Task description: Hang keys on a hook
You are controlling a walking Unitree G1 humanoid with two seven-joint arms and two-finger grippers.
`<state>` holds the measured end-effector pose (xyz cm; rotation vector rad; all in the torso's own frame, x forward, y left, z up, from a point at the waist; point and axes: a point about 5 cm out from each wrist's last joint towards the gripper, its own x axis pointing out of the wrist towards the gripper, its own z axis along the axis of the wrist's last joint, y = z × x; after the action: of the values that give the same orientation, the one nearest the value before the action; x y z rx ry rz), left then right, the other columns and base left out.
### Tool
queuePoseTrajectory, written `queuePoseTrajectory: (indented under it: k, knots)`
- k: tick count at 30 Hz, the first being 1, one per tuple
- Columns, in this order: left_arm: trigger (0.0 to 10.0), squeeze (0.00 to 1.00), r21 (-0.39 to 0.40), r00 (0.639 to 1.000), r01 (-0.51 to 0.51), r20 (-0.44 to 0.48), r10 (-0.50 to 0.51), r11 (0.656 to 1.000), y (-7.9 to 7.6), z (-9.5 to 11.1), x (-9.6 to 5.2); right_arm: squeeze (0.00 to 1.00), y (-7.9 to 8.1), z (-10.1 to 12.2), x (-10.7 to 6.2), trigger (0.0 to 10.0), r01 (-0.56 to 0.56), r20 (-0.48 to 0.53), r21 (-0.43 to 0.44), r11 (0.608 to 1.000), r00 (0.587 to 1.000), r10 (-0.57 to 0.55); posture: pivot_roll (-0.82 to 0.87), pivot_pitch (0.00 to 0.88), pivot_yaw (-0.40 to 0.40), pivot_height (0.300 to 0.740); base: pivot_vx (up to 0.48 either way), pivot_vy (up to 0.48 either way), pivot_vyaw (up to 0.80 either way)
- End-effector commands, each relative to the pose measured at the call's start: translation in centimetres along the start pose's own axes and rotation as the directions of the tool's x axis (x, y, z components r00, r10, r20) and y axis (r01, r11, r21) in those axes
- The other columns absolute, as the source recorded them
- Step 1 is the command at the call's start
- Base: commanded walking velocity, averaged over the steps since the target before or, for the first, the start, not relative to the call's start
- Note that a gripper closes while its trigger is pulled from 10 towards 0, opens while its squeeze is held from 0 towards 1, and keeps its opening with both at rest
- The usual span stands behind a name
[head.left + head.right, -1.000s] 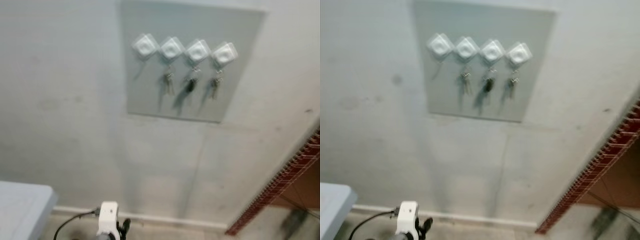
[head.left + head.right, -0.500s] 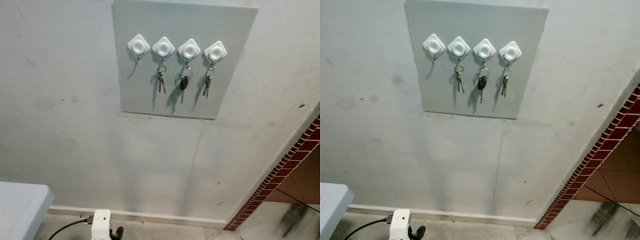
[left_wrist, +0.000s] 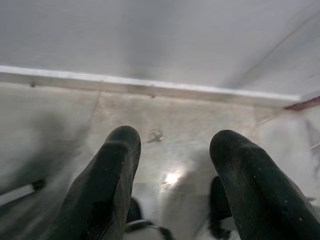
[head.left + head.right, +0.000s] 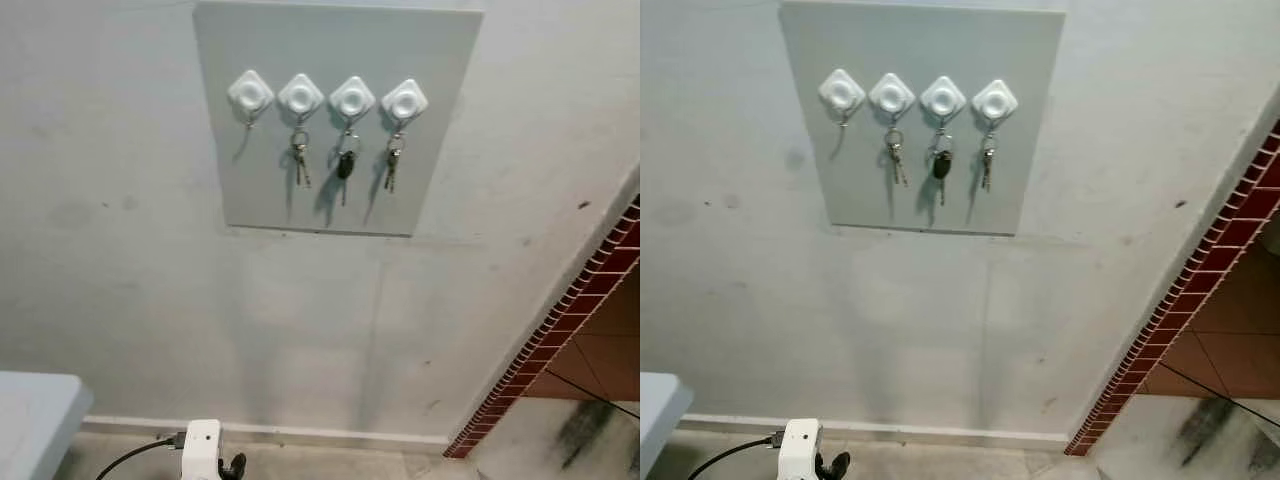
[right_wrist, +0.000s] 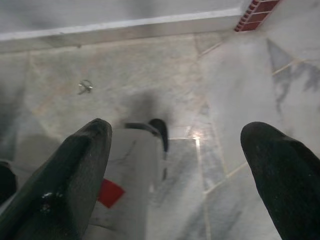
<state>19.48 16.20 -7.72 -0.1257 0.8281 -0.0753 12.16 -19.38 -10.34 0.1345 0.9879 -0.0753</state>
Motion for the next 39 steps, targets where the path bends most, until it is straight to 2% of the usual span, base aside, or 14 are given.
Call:
queuePoseTrajectory:
  k: [1,27,39]
  knots:
    - [10.0,0.00,-0.013,0.999,-0.026,-0.019,0.026,1.000,0.69,-0.39,-0.20,0.00,0.25,0.20,0.10,10.0,0.003,0.008,0.020,1.000,1.000,-0.003,-0.02,0.000,-0.002,0.740,0.000,0.000,0.00]
    - [10.0,0.00,0.006,1.000,-0.005,-0.019,0.005,1.000,0.42,-0.35,-0.15,0.00,0.09,0.00,0.05,10.0,0.009,-0.006,-0.007,1.000,1.000,-0.009,-0.02,0.000,-0.011,0.740,0.000,0.000,0.00]
    - [10.0,0.00,-0.001,1.000,-0.004,-0.017,0.004,1.000,0.34,-0.29,-0.12,0.00,0.07,0.00,0.05,10.0,0.008,-0.007,-0.003,1.000,1.000,-0.008,-0.02,0.000,-0.016,0.740,0.000,-0.462,0.00]
